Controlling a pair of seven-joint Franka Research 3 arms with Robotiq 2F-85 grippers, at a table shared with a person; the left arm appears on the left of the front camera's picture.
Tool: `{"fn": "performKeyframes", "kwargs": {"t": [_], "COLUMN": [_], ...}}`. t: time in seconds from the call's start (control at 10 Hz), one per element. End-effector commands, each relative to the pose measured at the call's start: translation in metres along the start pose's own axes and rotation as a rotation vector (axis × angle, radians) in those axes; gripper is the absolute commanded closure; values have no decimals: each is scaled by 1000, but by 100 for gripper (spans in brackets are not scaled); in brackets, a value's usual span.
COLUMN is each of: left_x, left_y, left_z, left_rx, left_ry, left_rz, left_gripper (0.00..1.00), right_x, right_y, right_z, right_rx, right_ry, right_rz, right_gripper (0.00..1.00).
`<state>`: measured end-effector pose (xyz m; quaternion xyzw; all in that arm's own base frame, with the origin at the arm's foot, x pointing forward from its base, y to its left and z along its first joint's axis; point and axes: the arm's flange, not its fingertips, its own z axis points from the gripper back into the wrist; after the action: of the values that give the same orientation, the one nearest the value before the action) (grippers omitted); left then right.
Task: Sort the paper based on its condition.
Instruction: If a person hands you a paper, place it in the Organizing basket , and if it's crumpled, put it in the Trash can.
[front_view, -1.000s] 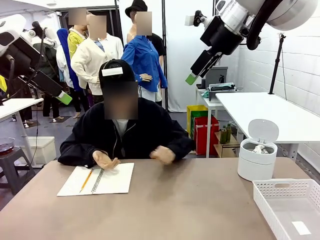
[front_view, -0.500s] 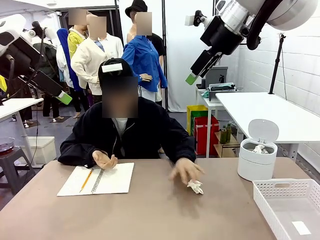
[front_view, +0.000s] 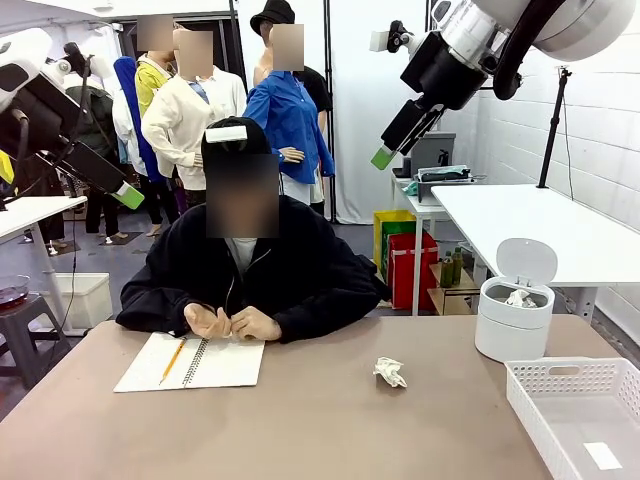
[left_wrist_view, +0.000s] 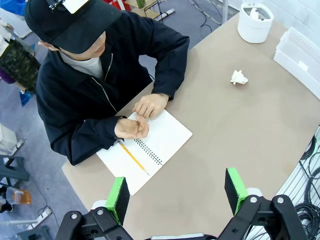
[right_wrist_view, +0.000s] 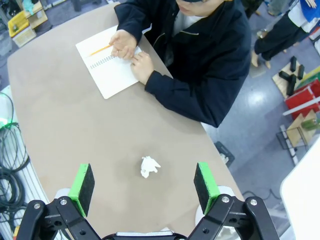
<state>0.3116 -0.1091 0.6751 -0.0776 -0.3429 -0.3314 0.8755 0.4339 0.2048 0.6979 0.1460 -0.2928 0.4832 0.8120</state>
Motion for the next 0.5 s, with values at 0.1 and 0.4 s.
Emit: {"fn": "performKeyframes", "kwargs": {"t": [0.1,0.4], "left_x": [0,0], "left_y": [1,1], "left_z": [1,1], "left_rx": [-1,-1], "left_ry": [-3,-3], "left_rz": [3,3], "left_gripper": [0,0], "right_x": [1,1], "right_y": [-1,-1], "right_z": [-1,-1], "right_rx": [1,1], "right_ry": [0,0], "right_rz": [0,0], "right_gripper": [0,0]}}
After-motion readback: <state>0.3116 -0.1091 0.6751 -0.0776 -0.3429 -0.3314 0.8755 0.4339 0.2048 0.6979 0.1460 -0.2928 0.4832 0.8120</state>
